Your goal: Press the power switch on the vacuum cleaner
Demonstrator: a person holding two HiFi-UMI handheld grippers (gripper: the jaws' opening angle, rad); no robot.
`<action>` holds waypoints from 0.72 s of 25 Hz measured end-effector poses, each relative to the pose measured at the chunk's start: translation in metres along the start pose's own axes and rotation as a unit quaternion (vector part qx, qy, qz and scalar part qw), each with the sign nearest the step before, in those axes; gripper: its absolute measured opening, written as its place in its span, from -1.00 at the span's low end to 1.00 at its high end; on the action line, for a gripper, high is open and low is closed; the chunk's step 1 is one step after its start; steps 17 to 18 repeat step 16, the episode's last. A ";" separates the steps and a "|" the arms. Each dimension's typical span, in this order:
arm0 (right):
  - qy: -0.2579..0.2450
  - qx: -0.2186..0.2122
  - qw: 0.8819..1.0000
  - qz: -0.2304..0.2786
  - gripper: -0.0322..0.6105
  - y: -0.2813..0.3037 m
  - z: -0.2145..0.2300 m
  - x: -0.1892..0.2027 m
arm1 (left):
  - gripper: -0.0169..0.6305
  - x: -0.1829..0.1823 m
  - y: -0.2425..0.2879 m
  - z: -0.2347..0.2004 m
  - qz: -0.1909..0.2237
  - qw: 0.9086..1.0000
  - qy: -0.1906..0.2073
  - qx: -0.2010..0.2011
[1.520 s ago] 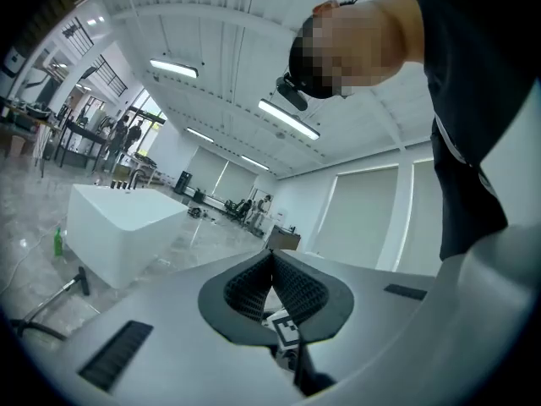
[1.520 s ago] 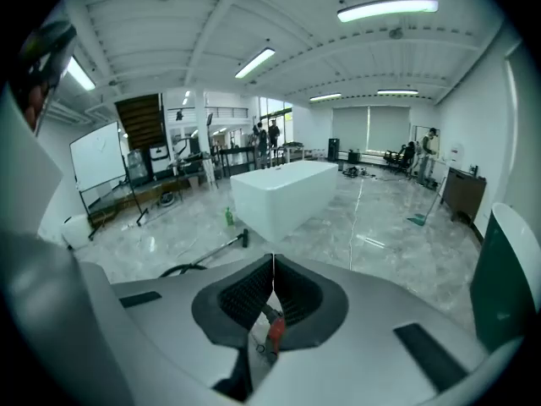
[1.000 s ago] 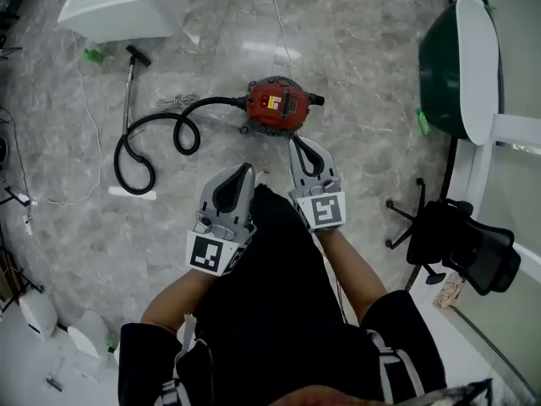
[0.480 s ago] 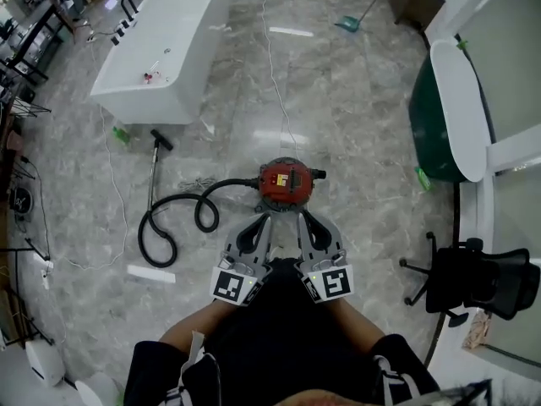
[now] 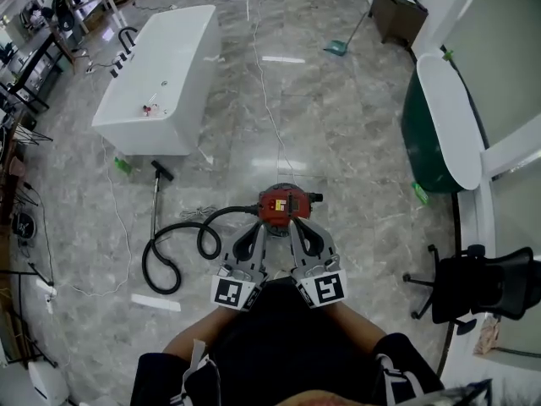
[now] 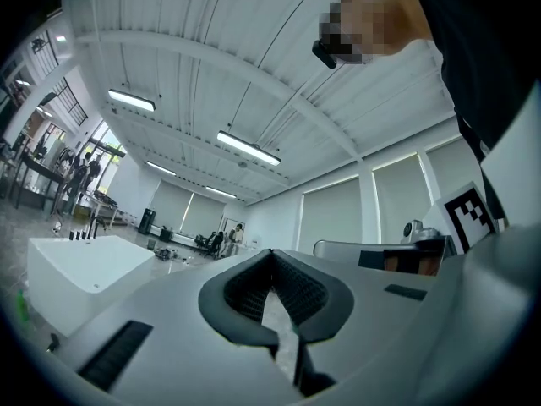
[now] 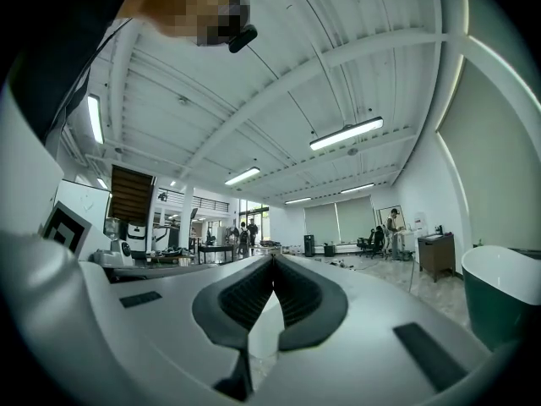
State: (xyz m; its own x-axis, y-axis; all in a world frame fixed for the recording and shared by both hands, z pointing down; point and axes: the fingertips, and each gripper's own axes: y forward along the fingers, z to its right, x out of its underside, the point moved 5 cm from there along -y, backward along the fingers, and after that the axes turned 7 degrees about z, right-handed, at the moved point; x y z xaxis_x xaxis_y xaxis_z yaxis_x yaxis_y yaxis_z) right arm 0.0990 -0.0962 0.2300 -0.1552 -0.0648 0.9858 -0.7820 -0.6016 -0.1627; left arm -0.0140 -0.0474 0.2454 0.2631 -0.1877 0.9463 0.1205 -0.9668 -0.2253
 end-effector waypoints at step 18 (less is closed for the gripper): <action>-0.013 -0.012 1.000 0.009 -0.84 -0.008 -0.003 -0.007 | -0.89 -0.001 0.003 0.016 0.005 1.000 -0.012 0.005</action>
